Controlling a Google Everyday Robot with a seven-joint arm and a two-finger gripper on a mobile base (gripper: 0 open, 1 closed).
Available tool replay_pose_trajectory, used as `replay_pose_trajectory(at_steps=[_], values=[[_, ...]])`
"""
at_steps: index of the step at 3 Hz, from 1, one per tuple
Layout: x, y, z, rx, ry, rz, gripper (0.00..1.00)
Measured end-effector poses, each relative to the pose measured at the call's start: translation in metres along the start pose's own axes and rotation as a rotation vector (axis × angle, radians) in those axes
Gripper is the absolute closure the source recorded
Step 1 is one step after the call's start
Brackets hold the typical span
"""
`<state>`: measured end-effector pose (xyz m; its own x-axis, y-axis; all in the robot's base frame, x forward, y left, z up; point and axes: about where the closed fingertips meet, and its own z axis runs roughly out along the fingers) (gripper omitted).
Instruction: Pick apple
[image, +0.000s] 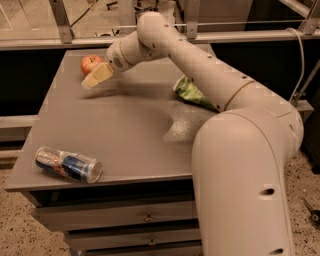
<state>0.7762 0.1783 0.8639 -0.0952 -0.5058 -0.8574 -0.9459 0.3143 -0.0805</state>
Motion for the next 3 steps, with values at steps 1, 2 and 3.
replay_pose_trajectory(at_steps=[1, 2, 3], values=[[-0.0007, -0.0084, 0.0109, 0.018, -0.008, 0.004, 0.17], [-0.0018, -0.0112, 0.0122, 0.021, -0.022, -0.004, 0.39], [-0.0019, -0.0123, 0.0032, 0.016, -0.045, -0.014, 0.63]])
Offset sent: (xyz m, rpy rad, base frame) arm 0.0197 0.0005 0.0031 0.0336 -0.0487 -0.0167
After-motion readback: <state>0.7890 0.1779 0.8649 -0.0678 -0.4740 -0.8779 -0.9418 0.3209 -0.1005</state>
